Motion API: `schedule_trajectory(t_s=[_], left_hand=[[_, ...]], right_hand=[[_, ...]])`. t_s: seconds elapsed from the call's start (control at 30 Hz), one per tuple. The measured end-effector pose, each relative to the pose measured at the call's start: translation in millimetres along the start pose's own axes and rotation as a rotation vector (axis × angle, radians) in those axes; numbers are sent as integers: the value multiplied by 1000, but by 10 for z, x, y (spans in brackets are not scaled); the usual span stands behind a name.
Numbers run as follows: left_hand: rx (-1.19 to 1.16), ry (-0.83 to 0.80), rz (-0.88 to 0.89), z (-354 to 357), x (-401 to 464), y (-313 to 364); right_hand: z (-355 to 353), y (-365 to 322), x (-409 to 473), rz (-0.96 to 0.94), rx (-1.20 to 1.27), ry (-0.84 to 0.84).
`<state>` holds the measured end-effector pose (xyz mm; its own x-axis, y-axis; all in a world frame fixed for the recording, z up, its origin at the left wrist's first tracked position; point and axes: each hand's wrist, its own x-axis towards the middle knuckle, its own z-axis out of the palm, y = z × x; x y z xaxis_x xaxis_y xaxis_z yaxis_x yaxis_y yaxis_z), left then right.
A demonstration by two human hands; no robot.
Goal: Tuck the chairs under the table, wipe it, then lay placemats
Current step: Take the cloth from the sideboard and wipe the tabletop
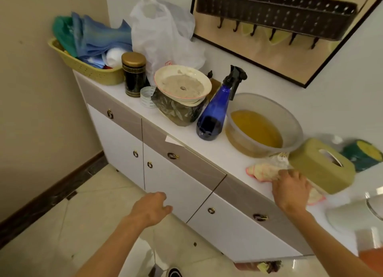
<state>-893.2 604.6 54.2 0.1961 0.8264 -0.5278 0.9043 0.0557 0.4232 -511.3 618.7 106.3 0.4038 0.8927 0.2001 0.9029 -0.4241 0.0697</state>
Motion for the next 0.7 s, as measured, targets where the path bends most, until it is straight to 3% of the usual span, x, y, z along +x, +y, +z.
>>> schedule_trajectory(t_s=[0.07,0.17,0.4,0.7], left_hand=[[4,18,5,-71,59,104],[5,74,15,-212,182,283],[29,131,129,-378,417,1030],[8,143,392,-248,528,2079]], right_hand=[[56,43,59,-94,-86,-8],[107,-35,127,-178,-9,37],[142,-311,313,-203,16,-86],[-11,-311,362,-255,264,-67]])
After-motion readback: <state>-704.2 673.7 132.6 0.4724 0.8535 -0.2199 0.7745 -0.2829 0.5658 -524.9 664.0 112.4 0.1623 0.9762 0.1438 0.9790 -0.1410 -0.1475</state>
